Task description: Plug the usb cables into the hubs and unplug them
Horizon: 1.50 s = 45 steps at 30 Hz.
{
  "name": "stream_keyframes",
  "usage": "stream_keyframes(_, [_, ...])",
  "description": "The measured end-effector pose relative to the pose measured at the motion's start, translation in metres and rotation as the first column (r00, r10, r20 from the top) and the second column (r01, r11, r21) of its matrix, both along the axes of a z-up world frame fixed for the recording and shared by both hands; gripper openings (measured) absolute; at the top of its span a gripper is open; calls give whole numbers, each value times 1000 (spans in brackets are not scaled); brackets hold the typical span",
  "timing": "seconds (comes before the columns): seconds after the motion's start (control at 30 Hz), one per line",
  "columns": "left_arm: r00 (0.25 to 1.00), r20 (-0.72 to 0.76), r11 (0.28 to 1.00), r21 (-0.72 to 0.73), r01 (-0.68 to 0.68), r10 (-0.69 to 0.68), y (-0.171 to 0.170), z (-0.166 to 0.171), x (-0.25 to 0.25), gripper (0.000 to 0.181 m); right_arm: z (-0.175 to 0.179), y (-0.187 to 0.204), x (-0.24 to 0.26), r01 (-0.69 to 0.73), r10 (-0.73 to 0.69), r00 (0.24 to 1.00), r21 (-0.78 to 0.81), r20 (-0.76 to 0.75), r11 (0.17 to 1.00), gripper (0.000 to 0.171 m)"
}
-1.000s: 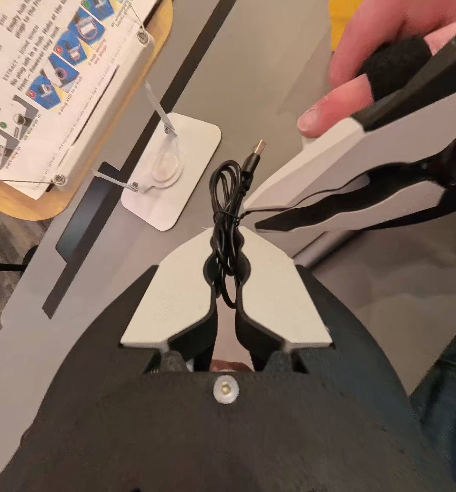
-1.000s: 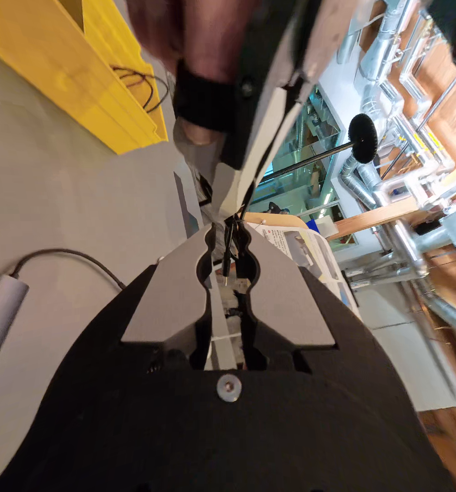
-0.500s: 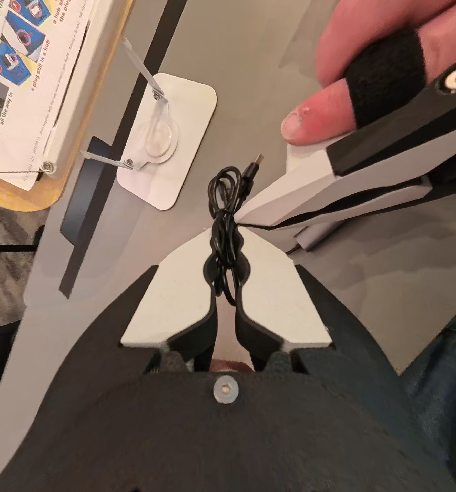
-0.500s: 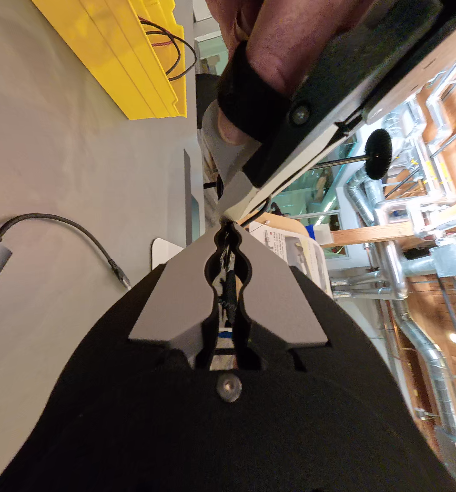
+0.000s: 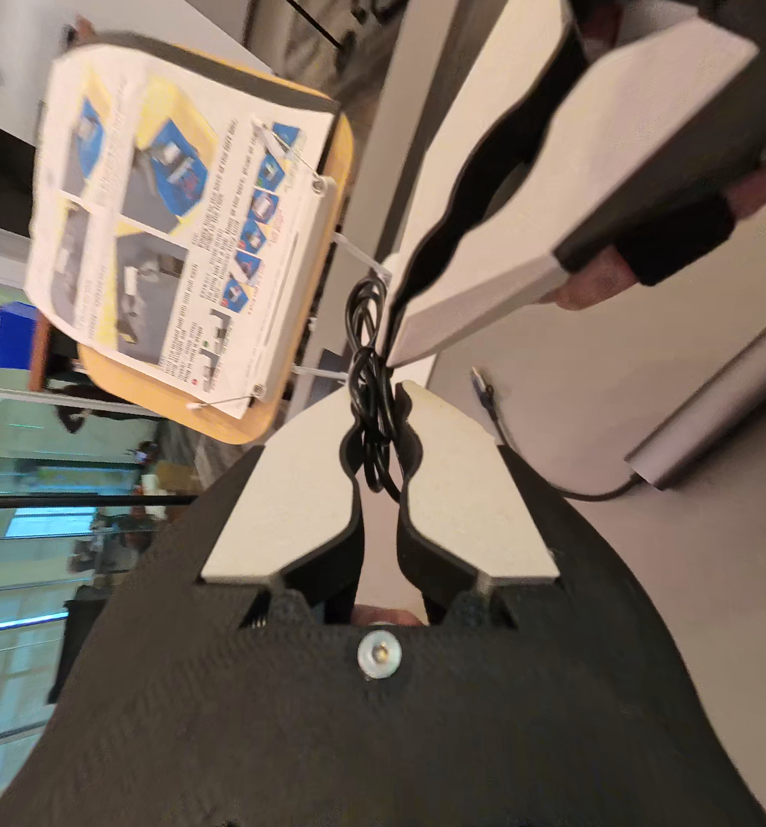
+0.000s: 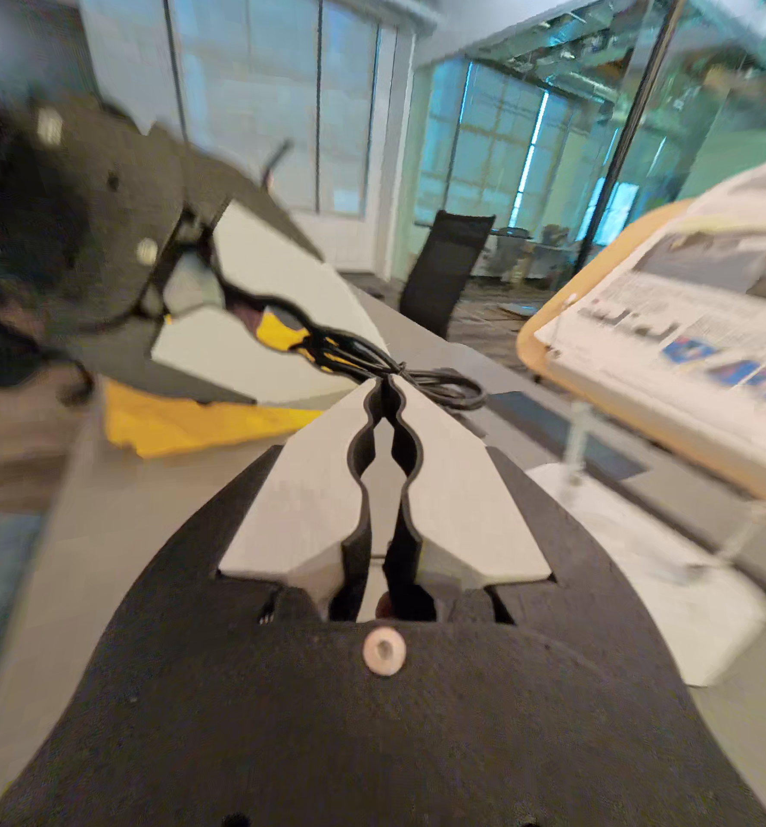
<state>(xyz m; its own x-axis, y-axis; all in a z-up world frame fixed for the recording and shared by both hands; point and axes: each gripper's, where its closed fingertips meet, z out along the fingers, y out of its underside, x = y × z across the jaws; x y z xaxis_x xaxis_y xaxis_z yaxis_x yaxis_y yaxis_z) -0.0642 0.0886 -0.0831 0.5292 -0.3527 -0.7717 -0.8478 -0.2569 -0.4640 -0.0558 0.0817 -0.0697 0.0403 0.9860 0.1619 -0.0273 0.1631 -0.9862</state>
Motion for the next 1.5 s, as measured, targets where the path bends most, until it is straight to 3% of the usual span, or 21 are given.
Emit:
stream_keyframes(0.07, [997, -78, 993, 117, 13, -4, 2, 5, 1, 10, 4, 1, 2, -93, 64, 991, -265, -115, 960, 0])
stream_keyframes(0.13, [989, -150, 969, 245, 30, 7, 2, 8, 4, 9, 9, 3, 6, -228, 107, 959, -492, -261, 840, 0])
stream_keyframes(0.2, [947, -322, 917, 382, 116, 14, -1, 10, 10, 8, 15, 6, 11, -352, 104, 912, -632, -396, 691, 0])
stream_keyframes(0.23, [929, -369, 909, 390, 148, 7, -3, 1, 14, 8, 15, 5, 11, -374, 104, 904, -648, -415, 663, 0])
stream_keyframes(0.37, [976, -218, 921, 386, 60, 28, -5, -3, 5, 7, 16, -5, 12, -343, 115, 912, -580, -393, 739, 0])
stream_keyframes(0.43, [998, -60, 934, 357, -6, 30, -4, 1, -4, 7, 14, -7, 12, -275, 125, 936, -462, -328, 843, 0])
stream_keyframes(0.47, [999, -20, 945, 327, -25, 33, -4, 0, -7, 7, 8, -7, 9, -201, 112, 962, -366, -248, 909, 22])
stream_keyframes(0.5, [999, 14, 956, 293, -36, 34, -3, -2, -8, 7, 2, -7, 7, -131, 86, 981, -263, -175, 956, 28])
stream_keyframes(0.57, [998, 52, 967, 248, -53, 41, -3, -5, -8, 7, -3, -7, 9, 1, -1, 996, 1, -87, 1000, 21])
stream_keyframes(0.63, [998, 52, 974, 221, -53, 42, -4, -7, -5, 7, -7, -5, 10, 109, -108, 994, 270, -17, 957, 15])
stream_keyframes(0.77, [994, 94, 983, 170, -65, 50, -6, -10, 1, 7, -19, -4, 5, 165, -258, 965, 660, 45, 733, 10])
stream_keyframes(0.93, [984, 163, 991, 99, -91, 74, -7, -13, 2, 7, -19, -1, 0, 204, -353, 936, 813, 2, 546, 1])
stream_keyframes(1.07, [976, 200, 991, 80, -108, 90, -7, -13, 2, 7, -21, 0, -2, 205, -356, 935, 814, 2, 543, 0])
stream_keyframes(1.17, [970, 227, 989, 96, -110, 86, -6, -11, 3, 7, -19, 2, -1, 204, -296, 955, 685, 18, 700, 0])
stream_keyframes(1.27, [975, 212, 982, 162, -96, 61, -6, -5, 5, 8, -14, 1, 1, 151, -170, 985, 382, 17, 912, 0])
stream_keyframes(1.33, [986, 160, 969, 234, -76, 39, -7, 0, 7, 8, -9, 0, 4, 84, -83, 996, 164, -18, 983, 0])
stream_keyframes(1.4, [994, 111, 951, 306, -49, 15, -8, 5, 10, 7, -4, -3, 6, -30, 20, 996, -107, -87, 994, 0])
stream_keyframes(1.43, [998, 68, 934, 356, -21, -4, -9, 9, 11, 7, -1, -5, 8, -109, 74, 987, -261, -141, 959, 0])
stream_keyframes(1.5, [999, -28, 895, 445, 32, -22, -11, 11, 13, 7, 2, -8, 10, -270, 156, 955, -522, -251, 810, 0])
